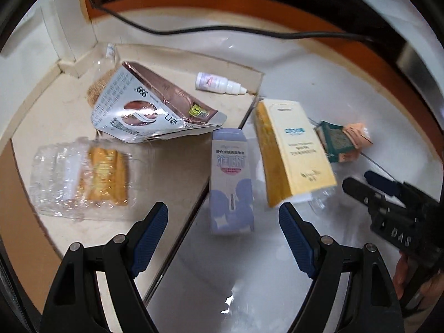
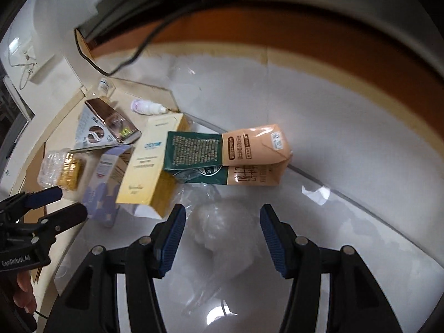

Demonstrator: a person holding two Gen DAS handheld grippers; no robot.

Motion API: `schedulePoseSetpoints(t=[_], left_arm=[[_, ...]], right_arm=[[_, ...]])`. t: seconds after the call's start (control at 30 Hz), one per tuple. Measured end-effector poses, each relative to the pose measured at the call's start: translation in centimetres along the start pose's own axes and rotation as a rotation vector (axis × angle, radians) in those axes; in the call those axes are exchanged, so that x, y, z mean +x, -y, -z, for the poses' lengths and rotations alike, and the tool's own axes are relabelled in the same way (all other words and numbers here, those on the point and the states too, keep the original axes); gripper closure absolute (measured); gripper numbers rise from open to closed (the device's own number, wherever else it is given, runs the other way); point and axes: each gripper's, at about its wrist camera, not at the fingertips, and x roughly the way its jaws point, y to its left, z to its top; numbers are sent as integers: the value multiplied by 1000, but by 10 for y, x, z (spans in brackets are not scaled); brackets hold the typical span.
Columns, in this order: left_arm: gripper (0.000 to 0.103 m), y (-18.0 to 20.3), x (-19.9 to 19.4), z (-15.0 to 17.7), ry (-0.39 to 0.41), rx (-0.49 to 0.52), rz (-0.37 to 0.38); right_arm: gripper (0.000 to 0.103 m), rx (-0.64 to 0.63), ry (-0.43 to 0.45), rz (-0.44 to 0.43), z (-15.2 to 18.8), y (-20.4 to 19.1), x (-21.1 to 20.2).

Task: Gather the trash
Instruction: 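Grasp the white-blue box with left tool while right tool grasps clear plastic bag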

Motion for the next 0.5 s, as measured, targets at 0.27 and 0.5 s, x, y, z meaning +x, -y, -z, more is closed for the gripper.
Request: schedulePoseSetpoints(t=[0.27, 0.5], left_arm=[[59, -2, 32, -8, -50, -43, -6], [69, 0, 33, 4, -44, -57, -15]], right_arm=[[54, -14, -16, -1, 6, -2, 21], [68, -44, -4, 0, 12, -8, 17]])
